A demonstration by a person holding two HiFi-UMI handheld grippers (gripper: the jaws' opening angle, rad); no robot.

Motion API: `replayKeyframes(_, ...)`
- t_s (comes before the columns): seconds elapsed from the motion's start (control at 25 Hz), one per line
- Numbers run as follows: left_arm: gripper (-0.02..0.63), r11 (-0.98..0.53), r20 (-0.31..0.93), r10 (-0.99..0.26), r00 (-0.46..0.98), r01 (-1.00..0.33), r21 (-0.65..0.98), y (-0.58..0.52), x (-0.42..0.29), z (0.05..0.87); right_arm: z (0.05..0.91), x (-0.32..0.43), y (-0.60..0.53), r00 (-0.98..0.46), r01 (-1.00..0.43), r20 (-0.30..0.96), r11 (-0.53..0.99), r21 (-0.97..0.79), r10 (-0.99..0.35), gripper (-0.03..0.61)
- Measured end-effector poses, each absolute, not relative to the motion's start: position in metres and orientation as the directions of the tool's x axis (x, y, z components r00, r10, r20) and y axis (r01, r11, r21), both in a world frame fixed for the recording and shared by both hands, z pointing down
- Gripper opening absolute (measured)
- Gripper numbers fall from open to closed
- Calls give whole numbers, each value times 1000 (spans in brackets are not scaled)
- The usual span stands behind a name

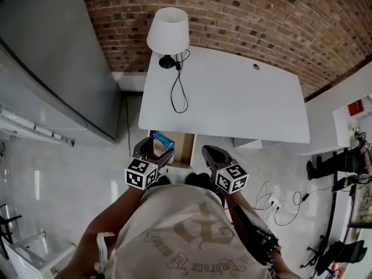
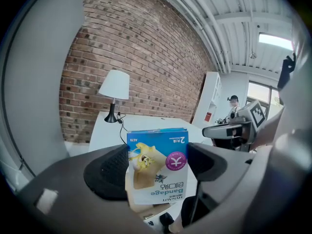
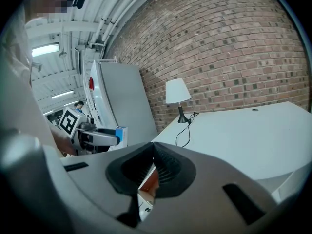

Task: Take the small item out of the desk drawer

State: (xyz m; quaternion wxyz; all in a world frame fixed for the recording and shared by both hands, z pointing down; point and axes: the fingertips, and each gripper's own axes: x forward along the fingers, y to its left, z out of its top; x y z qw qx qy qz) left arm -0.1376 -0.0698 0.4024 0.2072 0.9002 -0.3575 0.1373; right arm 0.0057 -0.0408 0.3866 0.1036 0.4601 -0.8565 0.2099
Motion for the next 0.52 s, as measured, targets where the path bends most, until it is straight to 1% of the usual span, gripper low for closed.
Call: replayKeyframes(0.52,379,-659,422,-577,699,-704,265,-60,-142,411,389,1,-33,-545,-838,383,479,-260,-746,6)
